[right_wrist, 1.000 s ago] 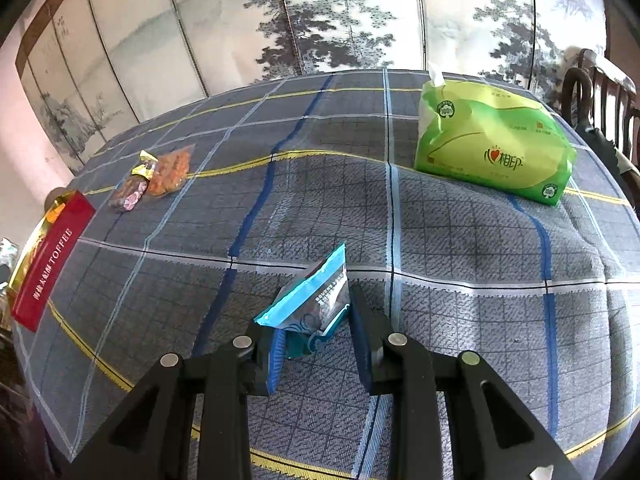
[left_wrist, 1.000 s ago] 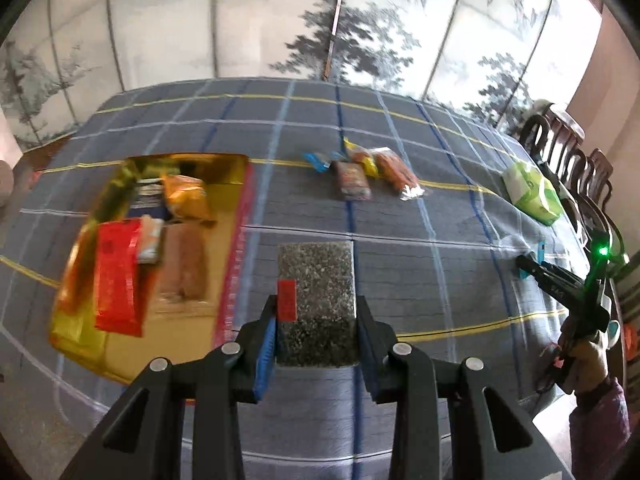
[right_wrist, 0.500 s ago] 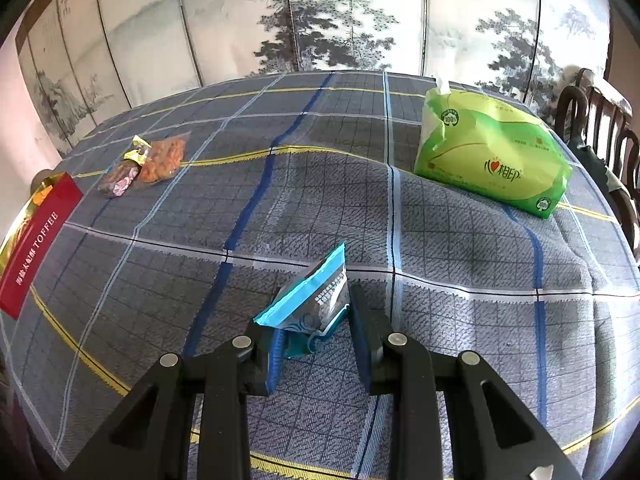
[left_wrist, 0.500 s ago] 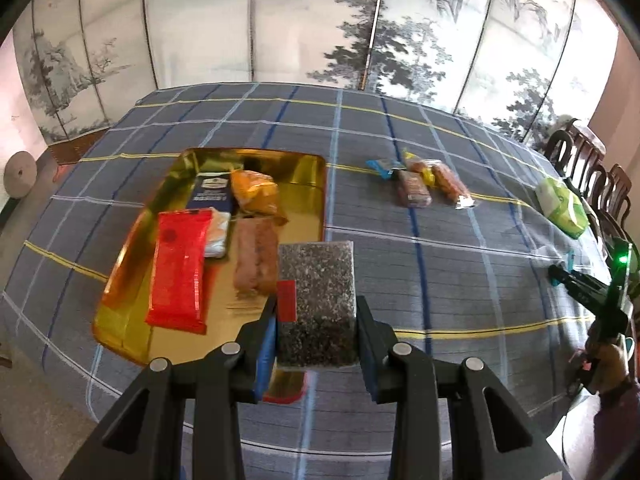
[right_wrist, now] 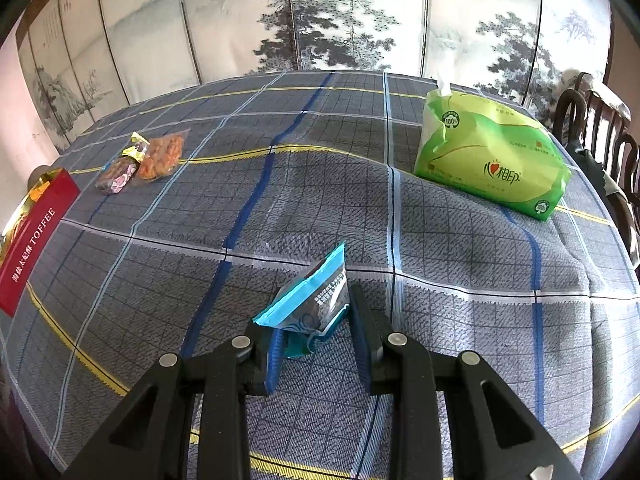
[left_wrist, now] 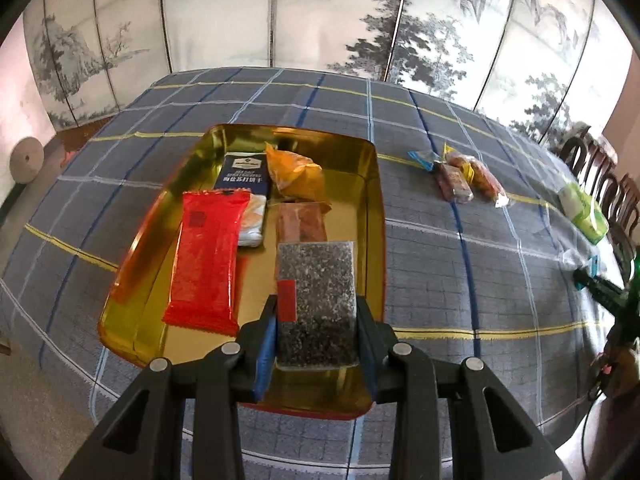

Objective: Organize snacks
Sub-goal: 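Lower the grey pack into the gold tin and open the left tool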

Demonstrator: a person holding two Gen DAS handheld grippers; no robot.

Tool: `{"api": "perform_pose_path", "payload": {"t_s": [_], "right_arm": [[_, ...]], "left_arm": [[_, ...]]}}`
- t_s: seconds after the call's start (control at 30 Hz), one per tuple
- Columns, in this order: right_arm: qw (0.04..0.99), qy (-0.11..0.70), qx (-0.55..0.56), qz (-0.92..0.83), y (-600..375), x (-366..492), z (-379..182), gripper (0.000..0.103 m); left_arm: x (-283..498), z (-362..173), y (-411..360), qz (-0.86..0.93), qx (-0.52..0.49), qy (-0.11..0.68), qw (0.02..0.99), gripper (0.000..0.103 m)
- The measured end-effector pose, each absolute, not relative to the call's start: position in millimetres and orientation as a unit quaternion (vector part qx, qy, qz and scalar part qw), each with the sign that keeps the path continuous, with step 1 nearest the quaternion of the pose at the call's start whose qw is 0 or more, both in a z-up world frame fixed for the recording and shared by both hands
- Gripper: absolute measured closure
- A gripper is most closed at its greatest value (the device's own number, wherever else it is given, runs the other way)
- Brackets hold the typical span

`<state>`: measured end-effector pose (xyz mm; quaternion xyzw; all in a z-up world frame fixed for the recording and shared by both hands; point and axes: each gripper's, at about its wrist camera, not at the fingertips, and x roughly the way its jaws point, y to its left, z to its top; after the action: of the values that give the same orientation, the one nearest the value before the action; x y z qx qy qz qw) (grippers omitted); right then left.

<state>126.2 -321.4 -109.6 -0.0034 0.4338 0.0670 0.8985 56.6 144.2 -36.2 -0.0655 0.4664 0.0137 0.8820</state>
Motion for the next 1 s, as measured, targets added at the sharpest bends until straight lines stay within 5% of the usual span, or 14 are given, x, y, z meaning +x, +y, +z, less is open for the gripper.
{"api": "perform_pose_path", "payload": {"t_s": [1.0], "right_arm": [[0.899, 0.434, -0.002, 0.068, -321.4, 126.5, -109.6, 0.076]], "left_arm": [[74.9, -68.6, 177.2, 0.039, -0.064, 0.487, 0.870, 0.068]]}}
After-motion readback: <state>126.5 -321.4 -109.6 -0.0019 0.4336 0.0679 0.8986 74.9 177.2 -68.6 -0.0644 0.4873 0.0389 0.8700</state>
